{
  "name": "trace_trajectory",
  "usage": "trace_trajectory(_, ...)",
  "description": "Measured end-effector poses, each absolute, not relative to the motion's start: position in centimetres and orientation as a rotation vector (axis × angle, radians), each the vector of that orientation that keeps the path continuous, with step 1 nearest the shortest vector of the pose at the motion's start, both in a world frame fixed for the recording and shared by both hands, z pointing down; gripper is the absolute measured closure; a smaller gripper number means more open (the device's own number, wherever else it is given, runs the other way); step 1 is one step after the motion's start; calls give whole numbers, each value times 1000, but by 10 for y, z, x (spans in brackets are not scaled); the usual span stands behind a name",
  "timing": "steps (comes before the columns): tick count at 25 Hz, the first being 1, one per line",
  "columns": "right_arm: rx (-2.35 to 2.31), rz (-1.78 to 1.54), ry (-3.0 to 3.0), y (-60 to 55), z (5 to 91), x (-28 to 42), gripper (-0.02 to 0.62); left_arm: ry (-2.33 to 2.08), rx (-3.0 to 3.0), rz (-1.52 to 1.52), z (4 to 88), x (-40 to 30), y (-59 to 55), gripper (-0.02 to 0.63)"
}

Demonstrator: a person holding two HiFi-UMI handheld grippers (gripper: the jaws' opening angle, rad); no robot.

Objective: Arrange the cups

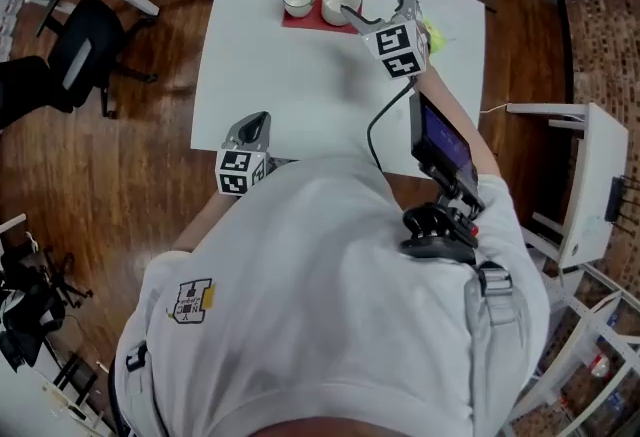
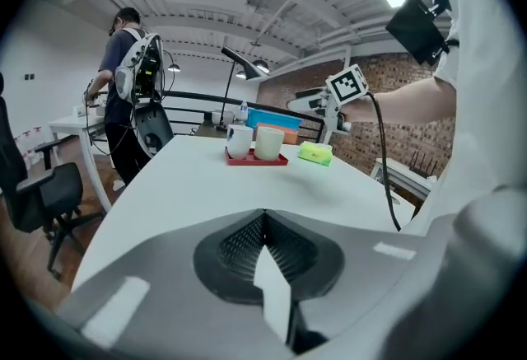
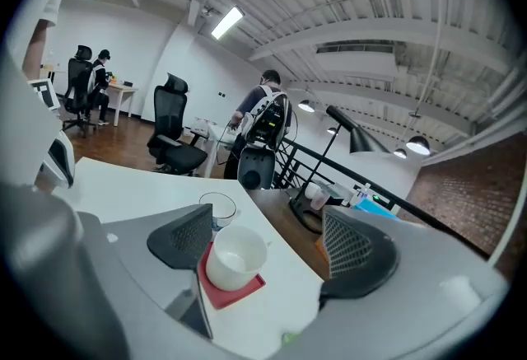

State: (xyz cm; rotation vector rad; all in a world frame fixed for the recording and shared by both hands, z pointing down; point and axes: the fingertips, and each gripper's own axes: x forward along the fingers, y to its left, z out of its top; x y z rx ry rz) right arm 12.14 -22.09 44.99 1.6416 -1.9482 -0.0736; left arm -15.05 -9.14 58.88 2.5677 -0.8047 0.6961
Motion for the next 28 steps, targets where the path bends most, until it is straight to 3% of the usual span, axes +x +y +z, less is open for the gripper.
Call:
trace_trajectory(6, 1721, -94, -1882, -152, 442, 107, 274, -714, 2584, 678, 596, -143, -90, 606)
trace_trajectory(12, 1734, 63, -1796, -82, 500, 80, 390, -581, 2652, 736, 593, -131, -83, 606)
trace_trajectory(28, 1751, 515, -1630, 35, 628, 47, 563, -284, 2716, 967, 627, -109, -55, 606)
